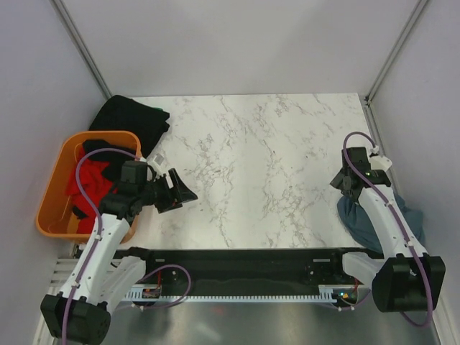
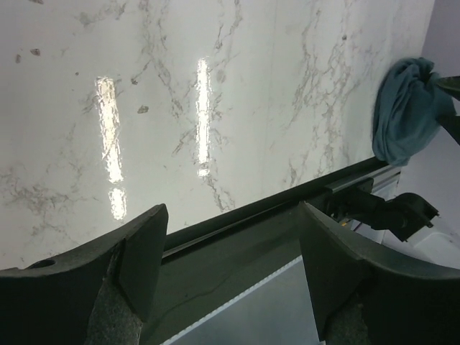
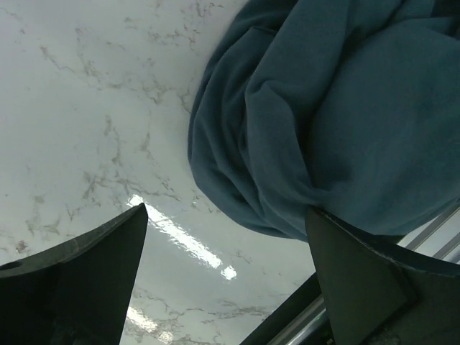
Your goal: Fold and stack the t-shirts
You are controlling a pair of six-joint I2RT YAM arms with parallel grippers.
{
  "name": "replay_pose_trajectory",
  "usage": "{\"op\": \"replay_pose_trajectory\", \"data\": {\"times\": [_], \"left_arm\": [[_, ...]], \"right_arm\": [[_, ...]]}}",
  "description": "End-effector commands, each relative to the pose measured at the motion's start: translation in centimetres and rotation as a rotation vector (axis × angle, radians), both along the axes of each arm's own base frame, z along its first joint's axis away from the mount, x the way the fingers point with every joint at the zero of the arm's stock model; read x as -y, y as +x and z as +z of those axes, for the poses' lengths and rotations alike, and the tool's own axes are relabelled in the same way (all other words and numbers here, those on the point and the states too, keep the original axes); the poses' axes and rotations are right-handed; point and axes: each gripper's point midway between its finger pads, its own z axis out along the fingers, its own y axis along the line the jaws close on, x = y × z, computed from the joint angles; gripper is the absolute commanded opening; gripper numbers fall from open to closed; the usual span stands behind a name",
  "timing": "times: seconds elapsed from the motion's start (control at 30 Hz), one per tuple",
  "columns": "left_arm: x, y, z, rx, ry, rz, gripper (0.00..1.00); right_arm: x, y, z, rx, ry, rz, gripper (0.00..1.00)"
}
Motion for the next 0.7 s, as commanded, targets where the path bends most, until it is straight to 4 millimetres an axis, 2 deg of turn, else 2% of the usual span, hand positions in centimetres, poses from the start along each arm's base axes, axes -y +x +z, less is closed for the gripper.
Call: {"op": "replay_pose_trajectory", "data": {"times": [0.0, 0.1, 0.23, 0.27, 0.3, 0.33, 0.37, 0.4, 0.47, 0.57, 0.6, 0.67], "left_arm": [[-0.7, 1.3, -0.1, 0.121, 0.077, -0.022, 0.79], [-0.9, 1.4, 0.3, 0.161, 0.087, -0.024, 0.80], [-0.7, 1.3, 0.5, 0.173, 0.075, -0.031, 0.80], [-0.7, 1.3, 0.5, 0.177, 0.076, -0.031, 0.81], [-0.7, 1.3, 0.7, 0.190, 0.073, -0.030, 0.81], [-0.7, 1.3, 0.8, 0.196, 0.071, -0.030, 0.81], [-0.7, 1.3, 0.9, 0.200, 0.069, -0.029, 0.81], [-0.7, 1.3, 1.0, 0.206, 0.069, -0.030, 0.81], [-0.7, 1.3, 1.1, 0.213, 0.067, -0.029, 0.81], [-0.8, 1.4, 1.2, 0.222, 0.070, -0.020, 0.81], [-0.8, 1.4, 1.3, 0.225, 0.069, -0.021, 0.81], [-0.8, 1.4, 1.2, 0.223, 0.072, -0.017, 0.81]], "right_arm": [[0.5, 0.6, -0.2, 0.018, -0.016, 0.005, 0.98], [1.7, 0.5, -1.4, -0.014, -0.014, -0.042, 0.98], [2.0, 0.5, -3.5, -0.043, 0.023, -0.054, 0.97], [1.7, 0.7, -4.0, -0.045, 0.043, -0.040, 0.70], [0.2, 0.7, -5.2, -0.054, 0.116, 0.007, 0.47], [-0.4, 1.6, -5.5, -0.022, 0.145, 0.044, 0.18], [-1.1, 1.7, -6.0, -0.025, 0.179, 0.070, 0.06], [-2.5, 1.9, -6.7, -0.035, 0.237, 0.112, 0.00], [-3.8, 2.6, -6.8, -0.024, 0.269, 0.159, 0.00], [-8.7, 4.8, -4.8, 0.037, 0.303, 0.303, 0.00], [-12.6, 6.3, -2.6, 0.084, 0.316, 0.431, 0.00], [-18.3, 7.8, 0.6, 0.150, 0.347, 0.611, 0.00]]}}
